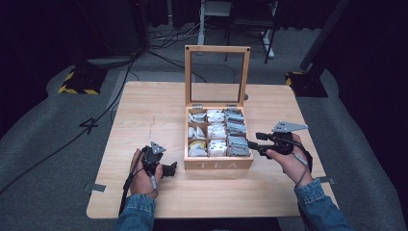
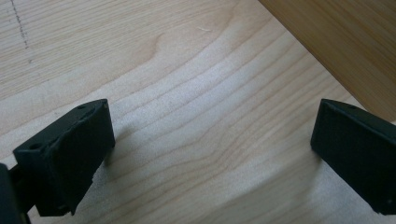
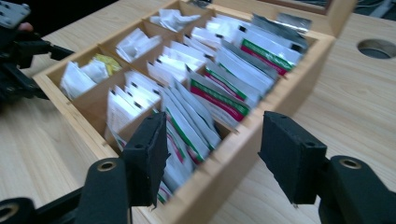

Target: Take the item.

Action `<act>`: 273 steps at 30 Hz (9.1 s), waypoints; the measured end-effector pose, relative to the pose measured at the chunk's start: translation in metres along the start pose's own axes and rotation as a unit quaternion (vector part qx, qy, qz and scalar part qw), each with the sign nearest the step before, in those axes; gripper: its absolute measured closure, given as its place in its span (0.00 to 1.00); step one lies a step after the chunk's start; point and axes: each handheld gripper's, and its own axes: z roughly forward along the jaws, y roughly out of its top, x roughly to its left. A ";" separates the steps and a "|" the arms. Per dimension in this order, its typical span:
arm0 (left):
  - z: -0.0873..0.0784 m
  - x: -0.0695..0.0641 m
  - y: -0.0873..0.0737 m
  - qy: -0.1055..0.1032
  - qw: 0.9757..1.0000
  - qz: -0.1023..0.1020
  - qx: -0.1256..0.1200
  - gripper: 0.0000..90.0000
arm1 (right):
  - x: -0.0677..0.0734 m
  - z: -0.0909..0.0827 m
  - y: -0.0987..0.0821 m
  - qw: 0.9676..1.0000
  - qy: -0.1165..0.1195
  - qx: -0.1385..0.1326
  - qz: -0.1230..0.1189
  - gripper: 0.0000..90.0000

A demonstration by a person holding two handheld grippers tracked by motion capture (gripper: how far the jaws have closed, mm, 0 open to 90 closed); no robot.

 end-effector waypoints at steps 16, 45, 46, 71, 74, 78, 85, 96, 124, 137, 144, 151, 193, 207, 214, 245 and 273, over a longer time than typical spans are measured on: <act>0.003 0.002 0.003 -0.002 1.000 0.000 -0.002 0.00 | 0.030 0.024 0.041 0.998 0.051 0.001 -0.028 0.53; 0.003 0.003 0.003 0.000 1.000 -0.003 -0.002 0.00 | 0.054 0.088 0.027 0.989 0.099 0.105 -0.032 0.71; 0.003 0.003 0.003 0.001 1.000 -0.003 -0.002 0.00 | 0.054 0.089 0.026 0.989 0.103 0.106 -0.031 0.71; 0.003 0.003 0.003 0.001 1.000 -0.003 -0.002 0.00 | 0.057 0.093 0.023 0.981 0.113 0.143 -0.058 0.92; 0.003 0.003 0.003 0.001 1.000 -0.003 -0.001 0.00 | 0.058 0.093 0.023 0.981 0.111 0.146 -0.066 0.95; 0.003 0.003 0.003 0.001 1.000 -0.003 -0.002 0.00 | 0.059 0.092 0.023 0.980 0.111 0.145 -0.076 0.96; 0.003 0.003 0.003 0.001 1.000 -0.002 -0.001 0.00 | 0.059 0.083 0.029 0.984 0.107 0.114 -0.083 0.96; 0.004 0.002 0.004 -0.001 1.000 -0.004 -0.002 0.00 | 0.059 0.058 0.041 0.991 0.087 0.038 -0.093 0.97; 0.006 0.003 0.007 -0.005 1.000 0.003 -0.001 0.00 | 0.006 -0.034 0.049 0.998 0.006 -0.061 -0.029 0.96; 0.006 0.004 0.007 -0.006 1.000 0.006 -0.001 0.00 | -0.022 -0.056 0.044 0.997 -0.042 -0.071 0.000 0.96; 0.006 0.004 0.007 -0.006 1.000 0.004 -0.002 0.00 | -0.045 -0.060 0.033 0.995 -0.073 -0.054 0.026 0.96; 0.007 0.003 0.008 -0.007 1.000 0.004 -0.001 0.00 | -0.055 -0.057 0.026 0.994 -0.093 -0.040 0.034 0.96; 0.007 0.003 0.008 -0.007 1.000 0.004 -0.001 0.00 | -0.120 -0.019 -0.039 0.979 -0.110 0.048 0.165 0.96; 0.007 0.003 0.008 -0.007 1.000 0.004 -0.001 0.00 | -0.128 -0.013 -0.047 0.974 -0.138 0.055 0.173 0.58; 0.007 0.003 0.008 -0.007 1.000 0.004 -0.001 0.00 | -0.134 -0.014 -0.051 0.972 -0.151 0.048 0.174 0.49; 0.007 0.003 0.008 -0.007 1.000 0.004 -0.001 0.00 | -0.050 -0.056 -0.035 0.996 -0.065 -0.010 0.059 0.48; 0.005 0.005 0.006 -0.012 1.000 0.010 0.000 0.00 | -0.002 -0.046 -0.060 0.999 -0.009 0.046 -0.009 0.46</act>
